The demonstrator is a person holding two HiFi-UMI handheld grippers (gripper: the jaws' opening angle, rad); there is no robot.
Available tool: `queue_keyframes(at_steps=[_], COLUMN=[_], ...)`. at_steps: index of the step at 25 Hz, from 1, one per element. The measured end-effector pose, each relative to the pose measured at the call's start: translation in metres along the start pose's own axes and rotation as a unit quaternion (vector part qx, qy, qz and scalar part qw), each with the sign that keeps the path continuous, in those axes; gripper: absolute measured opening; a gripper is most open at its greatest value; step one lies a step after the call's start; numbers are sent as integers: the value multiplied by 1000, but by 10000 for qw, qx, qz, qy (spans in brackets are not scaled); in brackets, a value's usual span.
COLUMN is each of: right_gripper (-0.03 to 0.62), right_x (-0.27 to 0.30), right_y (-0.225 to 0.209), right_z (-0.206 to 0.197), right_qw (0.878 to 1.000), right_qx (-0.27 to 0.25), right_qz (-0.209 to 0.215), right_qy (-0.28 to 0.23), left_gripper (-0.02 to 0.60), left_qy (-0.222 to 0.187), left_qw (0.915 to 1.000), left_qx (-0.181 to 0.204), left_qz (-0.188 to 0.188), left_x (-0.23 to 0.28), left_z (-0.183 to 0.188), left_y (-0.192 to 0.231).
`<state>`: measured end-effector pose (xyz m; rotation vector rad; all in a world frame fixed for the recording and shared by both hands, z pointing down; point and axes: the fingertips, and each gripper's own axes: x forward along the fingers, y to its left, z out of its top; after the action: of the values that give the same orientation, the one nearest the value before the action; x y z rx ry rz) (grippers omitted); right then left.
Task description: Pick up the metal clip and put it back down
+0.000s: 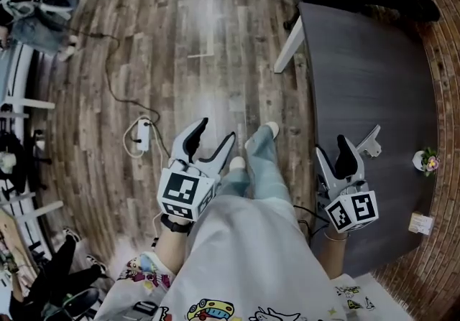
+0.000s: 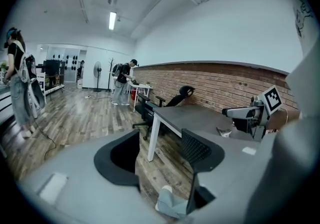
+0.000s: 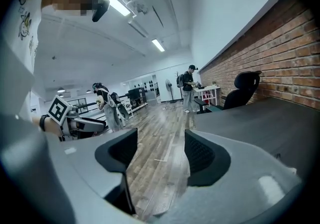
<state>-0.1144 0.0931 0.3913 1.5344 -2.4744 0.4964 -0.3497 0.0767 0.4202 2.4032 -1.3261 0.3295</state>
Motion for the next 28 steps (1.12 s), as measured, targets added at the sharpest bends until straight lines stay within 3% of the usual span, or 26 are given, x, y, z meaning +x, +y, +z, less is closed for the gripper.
queue_keyframes(at_steps=[9, 16, 20, 28], right_gripper=[299, 301, 302, 302], right_x=[29, 32, 20, -14], right_y=[-63, -125, -160, -208], right_z=[27, 54, 64, 63], right_qw=[9981, 9918, 9843, 9598], right_qx=[238, 446, 638, 1064], right_qz=[-497, -1096, -1490, -2340], right_qy=[-288, -489, -704, -1128], left_gripper=[281, 287, 290, 293], left_qy=[12, -33, -9, 148], left_qw=[9987, 9920, 9846, 9615], left_qx=[332, 687, 931, 1389], left_qz=[-392, -1061, -1481, -2369], left_x=[76, 163, 206, 274], left_z=[41, 95, 119, 143], left_y=[2, -25, -54, -114])
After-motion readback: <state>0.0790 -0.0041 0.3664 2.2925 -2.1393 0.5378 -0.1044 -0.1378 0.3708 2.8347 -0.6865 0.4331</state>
